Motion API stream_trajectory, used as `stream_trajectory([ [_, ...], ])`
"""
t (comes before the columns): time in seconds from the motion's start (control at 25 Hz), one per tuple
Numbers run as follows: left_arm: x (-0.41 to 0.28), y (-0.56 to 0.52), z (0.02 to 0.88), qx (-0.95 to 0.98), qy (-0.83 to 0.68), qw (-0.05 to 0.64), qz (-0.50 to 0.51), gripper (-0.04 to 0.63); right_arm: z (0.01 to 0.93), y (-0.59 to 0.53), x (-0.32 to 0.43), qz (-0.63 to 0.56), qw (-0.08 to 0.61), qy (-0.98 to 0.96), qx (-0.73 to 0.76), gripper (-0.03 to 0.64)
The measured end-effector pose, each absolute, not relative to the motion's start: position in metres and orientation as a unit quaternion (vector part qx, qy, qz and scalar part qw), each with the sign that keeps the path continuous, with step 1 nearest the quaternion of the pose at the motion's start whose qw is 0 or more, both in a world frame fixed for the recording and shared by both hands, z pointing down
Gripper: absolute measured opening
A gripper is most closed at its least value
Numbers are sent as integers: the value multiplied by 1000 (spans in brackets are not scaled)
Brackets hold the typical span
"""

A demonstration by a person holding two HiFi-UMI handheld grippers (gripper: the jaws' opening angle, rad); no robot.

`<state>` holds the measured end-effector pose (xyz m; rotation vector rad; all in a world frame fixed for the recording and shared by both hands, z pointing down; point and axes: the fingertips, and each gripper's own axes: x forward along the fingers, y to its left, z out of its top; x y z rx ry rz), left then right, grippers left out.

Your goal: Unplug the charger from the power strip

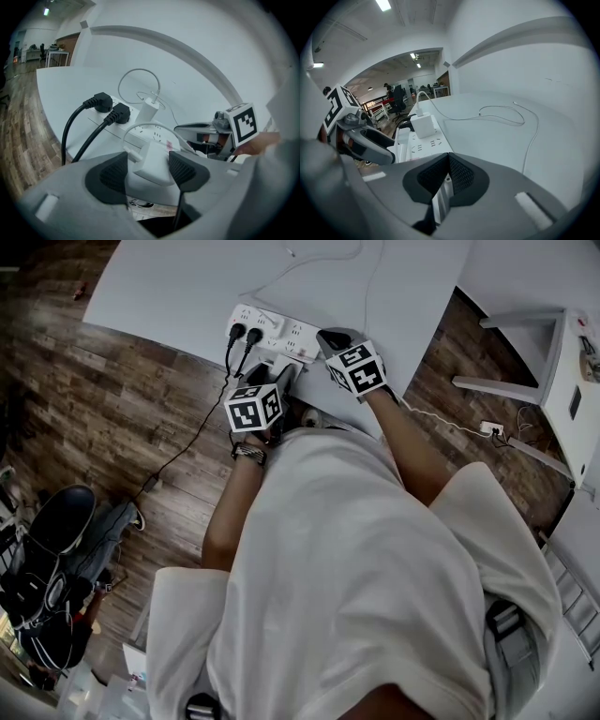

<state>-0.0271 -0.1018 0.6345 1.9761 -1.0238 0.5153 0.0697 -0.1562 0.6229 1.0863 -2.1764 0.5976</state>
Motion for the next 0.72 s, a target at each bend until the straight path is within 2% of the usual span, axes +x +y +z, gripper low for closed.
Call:
stream_trajectory([
  [0.36, -41, -112, 597, 804, -430, 338, 232, 285, 620, -155, 74, 237, 304, -818, 426, 3],
  [0.48, -46, -120, 581, 815, -437, 307, 227, 284, 604, -161, 80, 232, 281, -816, 449, 3],
  [0.72, -50, -135, 555, 832, -437, 270, 212, 221, 554, -174, 80, 185, 240, -827, 474, 3],
])
